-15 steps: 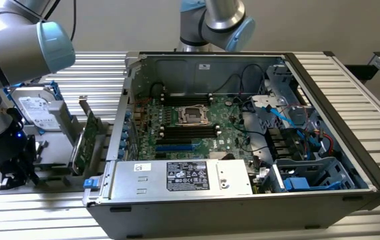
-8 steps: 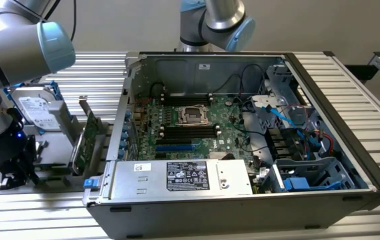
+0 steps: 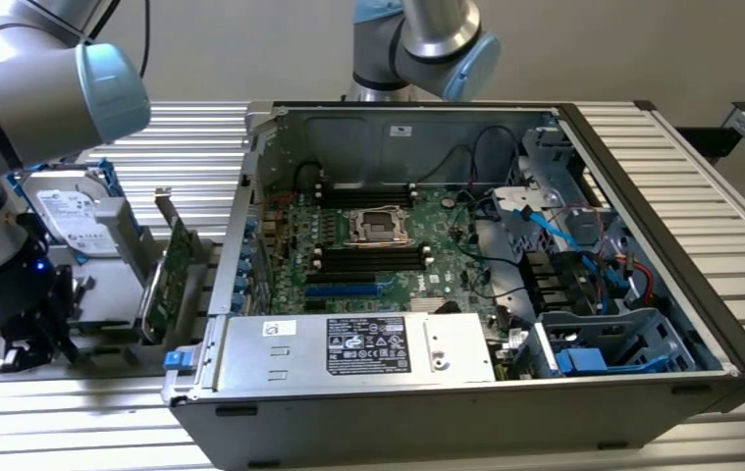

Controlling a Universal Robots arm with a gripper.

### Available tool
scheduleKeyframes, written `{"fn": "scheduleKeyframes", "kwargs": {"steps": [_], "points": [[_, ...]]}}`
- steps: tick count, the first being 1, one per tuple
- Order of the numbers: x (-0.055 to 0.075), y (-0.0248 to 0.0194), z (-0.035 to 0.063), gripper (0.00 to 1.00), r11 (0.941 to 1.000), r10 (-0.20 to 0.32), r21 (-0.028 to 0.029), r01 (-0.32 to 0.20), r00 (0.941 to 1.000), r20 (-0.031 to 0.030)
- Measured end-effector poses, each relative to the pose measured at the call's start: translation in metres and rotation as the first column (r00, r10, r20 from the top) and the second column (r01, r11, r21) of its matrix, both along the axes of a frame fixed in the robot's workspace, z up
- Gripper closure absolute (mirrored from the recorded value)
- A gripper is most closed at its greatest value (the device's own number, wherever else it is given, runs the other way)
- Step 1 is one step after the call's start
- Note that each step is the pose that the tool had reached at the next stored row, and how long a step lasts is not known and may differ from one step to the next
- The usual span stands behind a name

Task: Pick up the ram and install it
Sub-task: 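Pick up the ram and move it above insertion slot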

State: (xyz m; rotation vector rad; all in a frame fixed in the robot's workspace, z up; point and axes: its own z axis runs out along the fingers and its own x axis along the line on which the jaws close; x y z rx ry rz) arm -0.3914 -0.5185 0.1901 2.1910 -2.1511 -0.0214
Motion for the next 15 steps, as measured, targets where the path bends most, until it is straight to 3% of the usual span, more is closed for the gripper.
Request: {"fn": "scheduleKeyframes", "kwargs": {"steps": [5, 15], "points": [[0.0004, 0.0000, -0.0002, 0.86, 0.9994, -0.033, -0.0001, 0.033, 0.9994, 0.0001], [0.0005, 0.0000, 0.0008, 0.86, 0.9992, -0.039, 0.0008, 0.039, 0.9992, 0.0008]]}}
